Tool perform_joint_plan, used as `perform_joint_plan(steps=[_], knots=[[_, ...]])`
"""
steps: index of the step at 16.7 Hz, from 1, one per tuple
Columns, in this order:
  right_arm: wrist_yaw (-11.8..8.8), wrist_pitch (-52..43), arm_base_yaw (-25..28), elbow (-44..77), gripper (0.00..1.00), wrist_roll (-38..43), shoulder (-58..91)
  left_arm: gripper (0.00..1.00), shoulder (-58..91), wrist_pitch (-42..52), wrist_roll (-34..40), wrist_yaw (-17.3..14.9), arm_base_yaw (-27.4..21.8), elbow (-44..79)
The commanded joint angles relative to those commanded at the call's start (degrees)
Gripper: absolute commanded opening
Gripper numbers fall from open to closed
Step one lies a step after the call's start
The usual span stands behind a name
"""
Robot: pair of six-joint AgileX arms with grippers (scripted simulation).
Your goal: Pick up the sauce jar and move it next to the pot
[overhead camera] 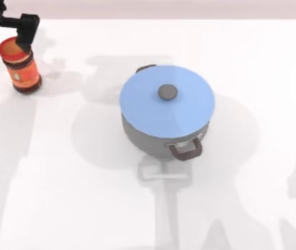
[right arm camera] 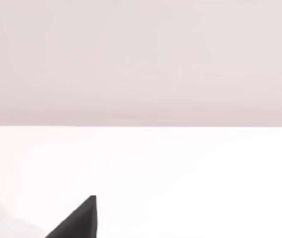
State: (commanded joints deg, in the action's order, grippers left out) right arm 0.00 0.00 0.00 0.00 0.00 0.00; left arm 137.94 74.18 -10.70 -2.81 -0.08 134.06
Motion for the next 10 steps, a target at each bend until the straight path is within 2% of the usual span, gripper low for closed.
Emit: perform_joint_plan(steps=[3,10], knots=[[0.0,0.0,0.0,0.0,1.00,0.0,0.0,1.00,3.7,1.7,-0.4,0.0,0.0,4.8],[0.0,0.0,0.0,0.0,1.00,0.0,0.0,1.00,4.0,1.5,-0.4,0.0,0.1,4.9]])
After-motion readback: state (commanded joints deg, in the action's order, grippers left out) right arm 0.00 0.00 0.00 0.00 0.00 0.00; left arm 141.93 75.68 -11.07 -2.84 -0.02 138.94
